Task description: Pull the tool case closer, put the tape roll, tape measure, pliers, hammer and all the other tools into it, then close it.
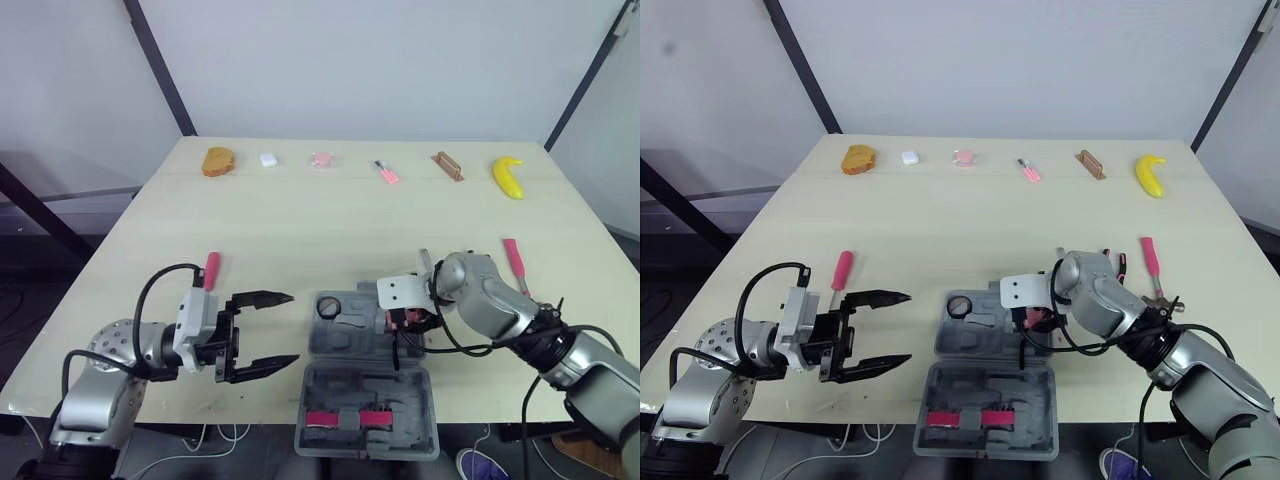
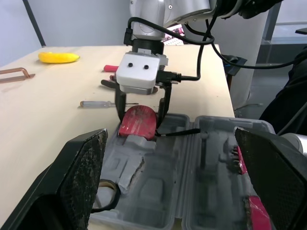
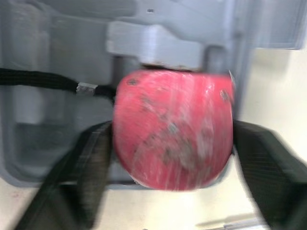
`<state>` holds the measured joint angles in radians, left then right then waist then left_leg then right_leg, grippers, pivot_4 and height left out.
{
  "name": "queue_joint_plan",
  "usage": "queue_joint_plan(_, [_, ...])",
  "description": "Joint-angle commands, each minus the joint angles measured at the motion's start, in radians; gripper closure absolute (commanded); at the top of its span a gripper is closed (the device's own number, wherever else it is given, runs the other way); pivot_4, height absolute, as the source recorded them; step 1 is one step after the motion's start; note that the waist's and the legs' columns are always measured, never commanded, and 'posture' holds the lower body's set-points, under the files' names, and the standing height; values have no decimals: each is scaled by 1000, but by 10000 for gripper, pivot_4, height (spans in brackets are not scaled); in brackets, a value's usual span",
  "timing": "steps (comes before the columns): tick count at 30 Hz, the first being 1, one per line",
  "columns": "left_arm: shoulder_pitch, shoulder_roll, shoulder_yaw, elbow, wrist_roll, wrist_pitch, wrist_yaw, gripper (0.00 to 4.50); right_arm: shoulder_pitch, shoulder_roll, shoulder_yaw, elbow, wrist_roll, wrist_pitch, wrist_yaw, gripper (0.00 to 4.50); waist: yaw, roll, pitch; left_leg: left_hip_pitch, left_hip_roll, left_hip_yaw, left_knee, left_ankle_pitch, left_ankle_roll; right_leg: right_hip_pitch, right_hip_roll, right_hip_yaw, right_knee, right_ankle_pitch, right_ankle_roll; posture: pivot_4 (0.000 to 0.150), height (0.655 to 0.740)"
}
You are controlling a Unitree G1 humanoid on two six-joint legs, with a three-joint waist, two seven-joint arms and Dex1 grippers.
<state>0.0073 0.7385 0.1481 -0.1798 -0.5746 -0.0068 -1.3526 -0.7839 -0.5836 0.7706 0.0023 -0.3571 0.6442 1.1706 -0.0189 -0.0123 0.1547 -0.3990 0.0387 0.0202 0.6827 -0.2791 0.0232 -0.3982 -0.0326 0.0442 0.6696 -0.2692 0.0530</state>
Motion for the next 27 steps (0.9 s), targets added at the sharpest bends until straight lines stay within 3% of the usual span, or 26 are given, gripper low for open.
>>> queue_joint_plan(1, [6, 1, 15, -8, -7, -14, -6, 0, 10, -21, -38, -54, -16, 19, 1, 306, 1, 0, 0, 0, 0, 0, 0, 0, 0, 0, 0, 0, 0, 0, 0, 1500, 7400])
queue_joint_plan(11, [3, 1, 11, -16, -7, -7, -5, 0, 67, -148, -176, -256, 65, 133, 74, 306, 5, 0, 1, -1, 0, -1, 0, 0, 0, 0, -1, 0, -1, 0, 0, 1500, 7400])
queue_joint_plan(17, [-12, 3, 8, -9, -8, -2, -9, 0, 197, -72, -456, -213, 284, 79, -8, 306, 5, 0, 1, -1, 0, 0, -1, 0, 0, 0, 0, 0, -2, 0, 0, 1500, 7400])
queue_joint_plan(20, [-20, 1, 2, -8, -8, 5, -6, 0, 325, 36, -621, -166, 421, -65, -86, 10025, 6, -1, 0, -1, 0, -1, -2, 0, 0, 0, 0, -1, -3, 0, 0, 1500, 7400])
queue_joint_plan(22, [-22, 1, -1, -6, -7, 6, -8, 0, 376, 43, -620, -168, 439, -79, -85, 16662, 7, 0, 1, -1, 0, 0, -2, 0, 0, 0, 0, 0, -3, 0, 0, 1500, 7400])
queue_joint_plan(27, [-29, 3, 0, 1, -7, 8, -18, 0, 433, 80, -622, -80, 444, -330, -142, 16662, 2, 0, 1, -1, 0, 1, -2, 0, 0, 0, 0, 1, -4, 0, 0, 1500, 7400])
